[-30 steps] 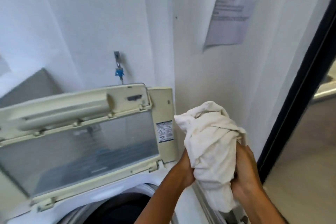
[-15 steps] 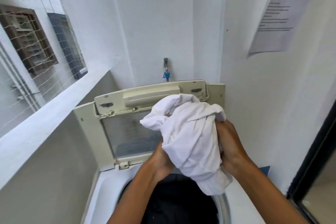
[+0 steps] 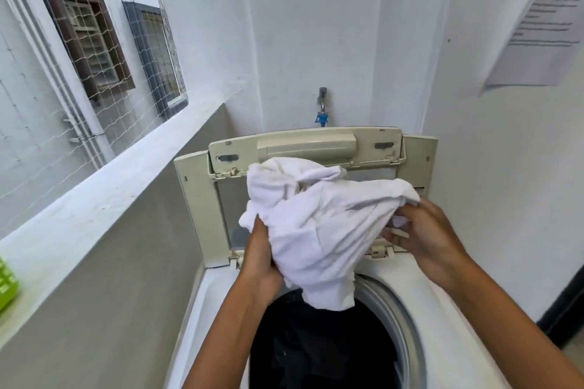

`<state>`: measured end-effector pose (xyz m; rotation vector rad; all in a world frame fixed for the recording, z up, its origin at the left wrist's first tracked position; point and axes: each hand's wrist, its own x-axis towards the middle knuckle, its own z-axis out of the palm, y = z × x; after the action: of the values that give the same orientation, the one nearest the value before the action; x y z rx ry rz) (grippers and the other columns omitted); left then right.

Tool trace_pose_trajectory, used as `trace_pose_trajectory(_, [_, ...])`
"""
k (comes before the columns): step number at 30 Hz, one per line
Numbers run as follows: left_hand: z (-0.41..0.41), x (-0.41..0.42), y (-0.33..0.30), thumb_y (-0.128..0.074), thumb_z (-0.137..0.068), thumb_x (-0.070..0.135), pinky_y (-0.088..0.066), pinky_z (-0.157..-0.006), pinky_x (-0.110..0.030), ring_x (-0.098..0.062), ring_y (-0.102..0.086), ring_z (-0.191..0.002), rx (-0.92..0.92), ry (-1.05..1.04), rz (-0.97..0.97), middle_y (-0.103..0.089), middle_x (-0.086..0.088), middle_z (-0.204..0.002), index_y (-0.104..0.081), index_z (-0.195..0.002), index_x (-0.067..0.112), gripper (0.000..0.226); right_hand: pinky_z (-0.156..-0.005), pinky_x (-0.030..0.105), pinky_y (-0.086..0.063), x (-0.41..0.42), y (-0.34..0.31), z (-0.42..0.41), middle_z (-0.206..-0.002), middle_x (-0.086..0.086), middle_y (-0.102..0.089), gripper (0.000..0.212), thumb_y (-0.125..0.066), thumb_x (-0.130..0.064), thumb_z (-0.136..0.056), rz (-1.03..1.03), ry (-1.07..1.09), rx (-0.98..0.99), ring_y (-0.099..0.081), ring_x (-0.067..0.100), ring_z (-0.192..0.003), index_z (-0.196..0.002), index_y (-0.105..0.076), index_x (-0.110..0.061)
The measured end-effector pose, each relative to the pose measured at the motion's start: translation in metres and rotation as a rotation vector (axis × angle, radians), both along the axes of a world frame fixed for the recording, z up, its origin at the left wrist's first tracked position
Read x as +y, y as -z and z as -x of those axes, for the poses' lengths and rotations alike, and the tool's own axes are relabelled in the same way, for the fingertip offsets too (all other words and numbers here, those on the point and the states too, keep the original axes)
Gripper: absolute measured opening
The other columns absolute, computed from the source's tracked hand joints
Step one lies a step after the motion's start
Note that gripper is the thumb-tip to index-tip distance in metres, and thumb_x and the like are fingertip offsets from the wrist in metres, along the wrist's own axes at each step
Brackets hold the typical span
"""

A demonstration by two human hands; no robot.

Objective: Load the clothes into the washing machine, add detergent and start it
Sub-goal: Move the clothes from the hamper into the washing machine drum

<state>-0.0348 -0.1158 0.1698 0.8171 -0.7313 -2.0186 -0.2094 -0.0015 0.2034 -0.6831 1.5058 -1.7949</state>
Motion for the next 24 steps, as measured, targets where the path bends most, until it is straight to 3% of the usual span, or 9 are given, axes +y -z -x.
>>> trace_pose_trajectory(4, [-0.01, -0.014, 0.01, -0.049, -0.09, 0.056, -0.057, -0.067, -0.03, -0.017, -0.067, -0.083, -0.032, -0.071, 0.002, -0.069, -0.003, -0.092, -0.065, -0.096, 0.021, 0.039, -0.06, 0.028, -0.044, 0.009, 0.004, 0.015, -0.078, 0.006, -0.062, 0.026, -0.04, 0.006, -0.08, -0.08, 0.039, 0.034, -0.059, 0.021, -0.066, -0.088, -0.055, -0.014])
trace_pose_trajectory(7, [-0.012, -0.012, 0.012, -0.057, -0.08, 0.061, -0.054, -0.089, -0.044, -0.025, -0.067, -0.097, -0.123, -0.155, 0.014, -0.067, -0.007, -0.11, -0.065, -0.105, 0.014, 0.054, -0.066, 0.028, -0.038, 0.014, 0.006, 0.019, -0.097, 0.007, -0.056, 0.036, -0.038, 0.011, -0.075, -0.138, 0.159, 0.185, -0.05, 0.015, -0.077, -0.085, -0.055, -0.019])
trace_pose_trajectory(9, [-0.013, -0.01, 0.011, -0.06, -0.073, 0.068, -0.05, -0.094, -0.05, -0.029, -0.066, -0.101, -0.151, -0.185, 0.012, -0.066, -0.008, -0.117, -0.064, -0.11, 0.014, 0.065, -0.066, 0.025, -0.036, 0.014, 0.003, 0.018, -0.104, 0.006, -0.055, 0.036, -0.042, 0.008, -0.08, -0.096, 0.19, 0.274, -0.049, 0.014, -0.08, -0.09, -0.055, -0.024])
trace_pose_trajectory(13, [-0.005, -0.003, 0.004, -0.055, -0.085, 0.054, -0.051, -0.094, -0.045, -0.025, -0.066, -0.1, -0.284, -0.285, 0.073, -0.069, -0.008, -0.109, -0.063, -0.108, 0.017, 0.045, -0.072, 0.025, -0.043, 0.011, -0.008, 0.0, -0.108, 0.005, -0.064, 0.021, -0.055, -0.005, -0.087, -0.028, -0.008, 0.429, -0.059, 0.018, -0.096, -0.1, -0.062, -0.02])
trace_pose_trajectory(15, [0.001, 0.004, -0.002, -0.061, -0.078, 0.053, -0.052, -0.094, -0.046, -0.023, -0.068, -0.096, -0.327, -0.29, 0.154, -0.072, -0.005, -0.102, -0.066, -0.105, 0.018, 0.044, -0.073, 0.027, -0.049, 0.008, -0.014, -0.018, -0.106, 0.003, -0.066, 0.019, -0.065, -0.019, -0.084, -0.019, -0.217, 0.449, -0.063, 0.017, -0.096, -0.103, -0.062, -0.022])
trace_pose_trajectory(18, [0.006, 0.015, -0.011, -0.064, -0.076, 0.048, -0.052, -0.091, -0.043, -0.02, -0.069, -0.094, -0.307, -0.147, 0.33, -0.072, -0.004, -0.101, -0.063, -0.103, 0.014, 0.044, -0.08, 0.017, -0.047, 0.0, -0.008, -0.042, -0.117, -0.015, -0.056, 0.061, -0.077, -0.045, -0.07, -0.109, -0.444, 0.612, -0.058, -0.001, -0.104, -0.12, -0.047, -0.03])
trace_pose_trajectory(21, [0.002, 0.024, -0.025, -0.05, -0.091, 0.037, -0.051, -0.089, -0.035, -0.017, -0.068, -0.096, -0.099, 0.189, 0.372, -0.071, -0.005, -0.1, -0.061, -0.105, 0.01, 0.032, -0.096, 0.019, -0.036, -0.012, 0.01, -0.049, -0.133, -0.017, -0.031, 0.11, -0.081, -0.057, -0.055, -0.251, -0.361, 0.869, -0.036, 0.001, -0.123, -0.138, -0.016, -0.027])
trace_pose_trajectory(22, [-0.002, 0.025, -0.026, -0.05, -0.09, 0.034, -0.049, -0.092, -0.034, -0.018, -0.066, -0.102, -0.035, 0.268, 0.383, -0.071, -0.006, -0.105, -0.061, -0.109, 0.007, 0.035, -0.096, 0.021, -0.037, -0.014, 0.014, -0.048, -0.133, -0.015, -0.033, 0.111, -0.082, -0.053, -0.054, -0.249, -0.316, 0.836, -0.037, 0.003, -0.123, -0.139, -0.016, -0.026])
trace_pose_trajectory(24, [-0.011, 0.022, -0.022, -0.058, -0.079, 0.027, -0.046, -0.092, -0.033, -0.02, -0.06, -0.105, 0.042, 0.372, 0.39, -0.066, -0.009, -0.109, -0.06, -0.111, 0.004, 0.04, -0.084, 0.014, -0.041, -0.017, 0.021, -0.043, -0.123, -0.012, -0.048, 0.092, -0.084, -0.037, -0.06, -0.219, -0.244, 0.735, -0.048, 0.005, -0.112, -0.133, -0.029, -0.024])
